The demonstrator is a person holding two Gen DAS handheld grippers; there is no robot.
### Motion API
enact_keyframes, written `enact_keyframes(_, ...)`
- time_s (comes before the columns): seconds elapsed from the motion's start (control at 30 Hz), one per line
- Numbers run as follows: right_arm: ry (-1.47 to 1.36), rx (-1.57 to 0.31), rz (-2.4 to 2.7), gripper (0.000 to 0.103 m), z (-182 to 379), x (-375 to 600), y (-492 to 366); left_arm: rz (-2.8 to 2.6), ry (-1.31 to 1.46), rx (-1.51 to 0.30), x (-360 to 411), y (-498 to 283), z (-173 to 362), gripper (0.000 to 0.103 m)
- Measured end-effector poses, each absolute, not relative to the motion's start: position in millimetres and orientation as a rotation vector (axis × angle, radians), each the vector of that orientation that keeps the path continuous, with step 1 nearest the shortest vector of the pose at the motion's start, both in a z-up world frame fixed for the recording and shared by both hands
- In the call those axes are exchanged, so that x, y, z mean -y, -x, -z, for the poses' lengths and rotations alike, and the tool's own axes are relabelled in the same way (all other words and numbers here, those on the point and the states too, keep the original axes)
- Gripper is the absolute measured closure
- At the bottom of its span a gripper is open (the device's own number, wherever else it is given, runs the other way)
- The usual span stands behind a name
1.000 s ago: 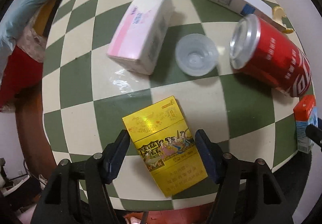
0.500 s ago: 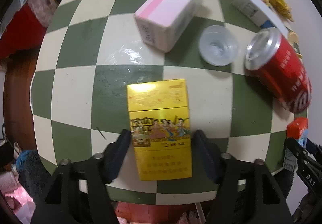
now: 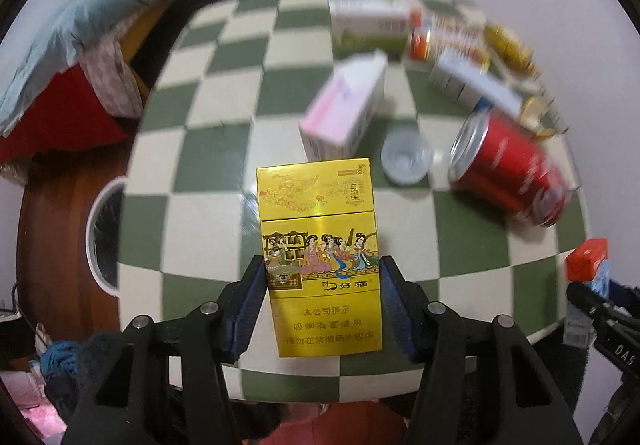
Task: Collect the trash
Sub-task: 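Carry the pack and milk carton over the trash bin and release both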
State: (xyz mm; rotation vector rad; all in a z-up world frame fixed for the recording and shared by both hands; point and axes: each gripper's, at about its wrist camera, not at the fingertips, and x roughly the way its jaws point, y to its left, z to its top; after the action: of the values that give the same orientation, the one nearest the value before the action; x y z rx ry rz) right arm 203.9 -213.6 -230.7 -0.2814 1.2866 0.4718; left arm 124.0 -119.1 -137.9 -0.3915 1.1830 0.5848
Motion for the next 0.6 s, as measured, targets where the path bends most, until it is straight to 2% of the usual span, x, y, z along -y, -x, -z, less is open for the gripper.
enact_keyframes(0.2,0.184,-1.208,-0.557,0.047,180.6,184.5,-190.5,-0.582,0.372,-1.026,52.1,-101.0,101.1,0.050)
enact_keyframes(0.37,0.169,-1.140,-0.675,0.047,142.1,109.0,-181.0,-0.610,0.391,-0.928,-30.5,-71.3,90.0,0.050)
enact_keyframes(0.6,0.217,-1.121,-0.838,0.047,140.0,-14.8,-144.5,-0.754,0.429,-0.864,-126.8,-7.8,77.4,0.050)
